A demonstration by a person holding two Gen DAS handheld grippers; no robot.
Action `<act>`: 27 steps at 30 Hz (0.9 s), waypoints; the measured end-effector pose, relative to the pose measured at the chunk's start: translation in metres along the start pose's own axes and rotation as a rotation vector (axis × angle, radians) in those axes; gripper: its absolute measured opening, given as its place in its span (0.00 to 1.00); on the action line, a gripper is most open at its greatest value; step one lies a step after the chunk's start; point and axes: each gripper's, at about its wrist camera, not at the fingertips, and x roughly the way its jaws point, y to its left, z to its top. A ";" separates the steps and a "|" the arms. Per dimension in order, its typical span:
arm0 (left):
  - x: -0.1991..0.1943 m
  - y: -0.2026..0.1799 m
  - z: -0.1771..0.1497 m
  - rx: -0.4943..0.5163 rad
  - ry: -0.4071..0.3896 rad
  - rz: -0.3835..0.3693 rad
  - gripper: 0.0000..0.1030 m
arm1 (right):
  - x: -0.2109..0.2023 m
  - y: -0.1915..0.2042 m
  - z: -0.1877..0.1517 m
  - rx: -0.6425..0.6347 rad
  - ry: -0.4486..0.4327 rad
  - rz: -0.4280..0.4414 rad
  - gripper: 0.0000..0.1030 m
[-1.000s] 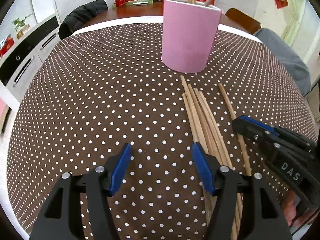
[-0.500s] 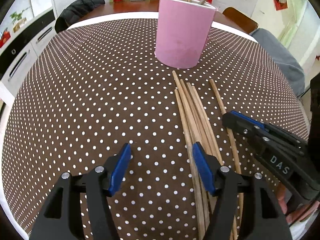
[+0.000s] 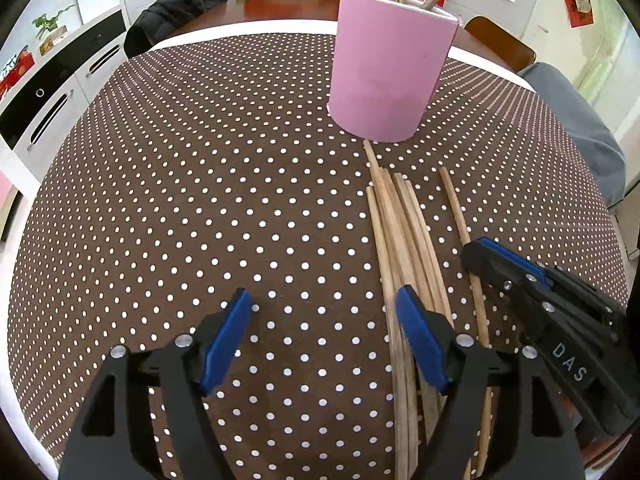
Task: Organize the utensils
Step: 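Close the left gripper on a chopstick from the pile while the right gripper holds its own, then lift both held chopsticks upright and carry them over the pink cup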
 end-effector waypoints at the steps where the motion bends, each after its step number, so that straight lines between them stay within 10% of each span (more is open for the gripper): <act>1: -0.001 0.001 0.000 -0.003 0.002 0.009 0.72 | 0.000 0.000 0.000 0.000 0.000 0.000 0.10; 14: 0.000 -0.016 -0.014 0.069 -0.045 0.086 0.72 | -0.001 -0.002 0.000 -0.001 0.000 0.000 0.10; 18: -0.005 -0.017 -0.018 0.108 -0.078 0.048 0.11 | 0.000 -0.001 0.000 -0.003 0.001 -0.002 0.10; 27: -0.006 0.008 -0.017 0.085 -0.088 -0.103 0.06 | 0.001 0.017 -0.004 -0.098 0.009 -0.078 0.07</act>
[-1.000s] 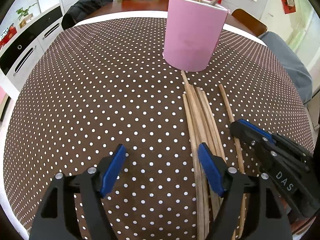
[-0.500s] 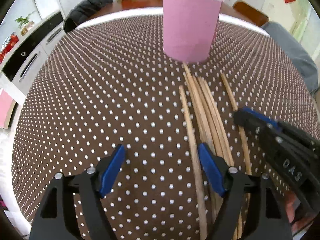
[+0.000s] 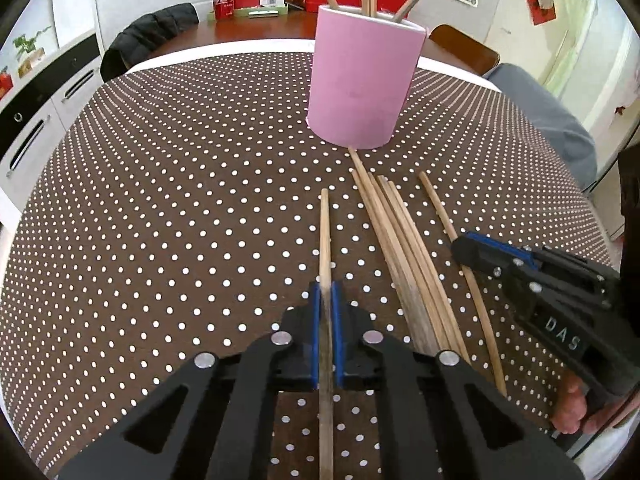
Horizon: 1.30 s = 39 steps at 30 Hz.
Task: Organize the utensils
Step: 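Lift both held chopsticks upright and carry them over the pink cup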
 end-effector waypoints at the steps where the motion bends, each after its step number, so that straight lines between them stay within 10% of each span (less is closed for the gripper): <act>1: 0.001 -0.001 0.000 0.002 -0.003 0.000 0.06 | 0.000 0.003 -0.001 -0.009 0.001 -0.009 0.07; 39: -0.105 -0.021 0.048 0.031 -0.363 -0.105 0.06 | -0.110 0.039 0.023 -0.074 -0.379 -0.200 0.05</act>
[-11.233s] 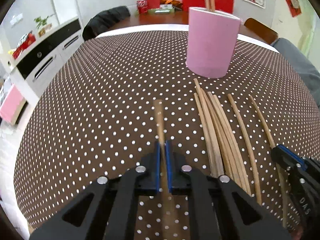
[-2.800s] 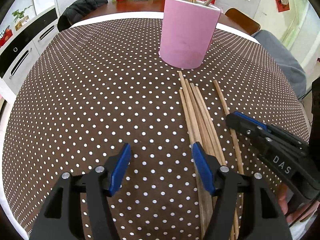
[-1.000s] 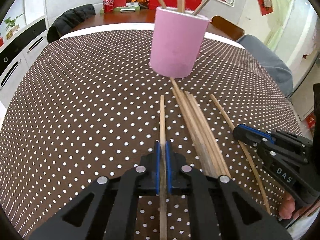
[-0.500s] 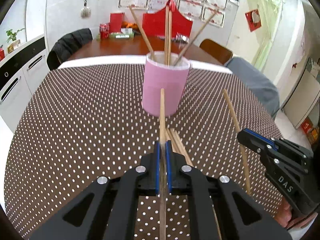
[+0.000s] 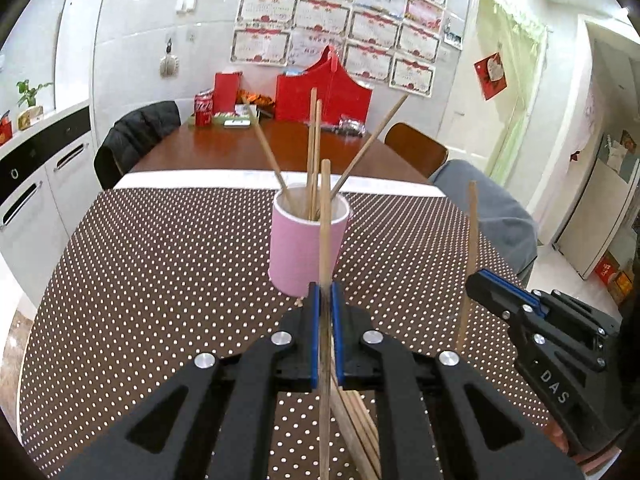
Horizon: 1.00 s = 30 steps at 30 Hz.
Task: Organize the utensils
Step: 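Lift both held chopsticks upright and carry them over the pink cup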
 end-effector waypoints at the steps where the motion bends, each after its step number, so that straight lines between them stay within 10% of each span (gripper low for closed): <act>1: -0.002 -0.001 0.002 0.004 -0.009 0.001 0.06 | -0.002 0.001 0.003 -0.003 -0.009 -0.001 0.05; 30: -0.024 -0.010 0.090 0.034 -0.190 0.136 0.07 | -0.013 0.008 0.098 0.070 -0.198 0.002 0.05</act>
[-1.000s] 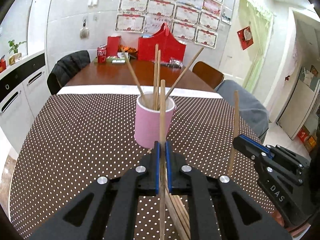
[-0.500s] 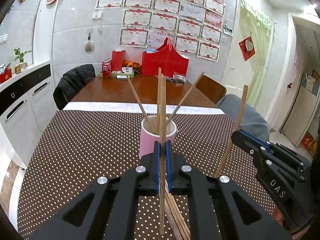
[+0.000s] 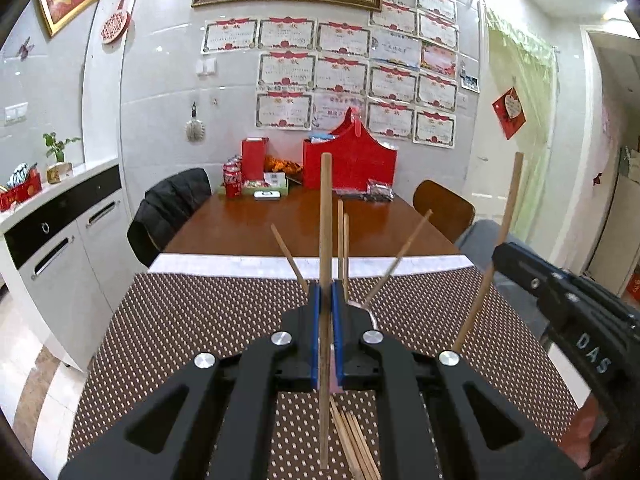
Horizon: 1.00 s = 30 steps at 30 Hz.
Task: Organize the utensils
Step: 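Lift both held chopsticks upright and carry them over the pink cup, then lower both chopsticks into the pink cup and open both grippers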
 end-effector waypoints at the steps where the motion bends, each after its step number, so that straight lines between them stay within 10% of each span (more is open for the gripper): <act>1: 0.002 -0.001 0.005 0.001 -0.005 0.006 0.07 | 0.002 0.000 0.005 0.002 -0.008 0.000 0.05; 30: 0.096 0.000 0.080 -0.013 -0.081 0.057 0.07 | 0.091 -0.021 0.052 0.007 -0.052 0.058 0.05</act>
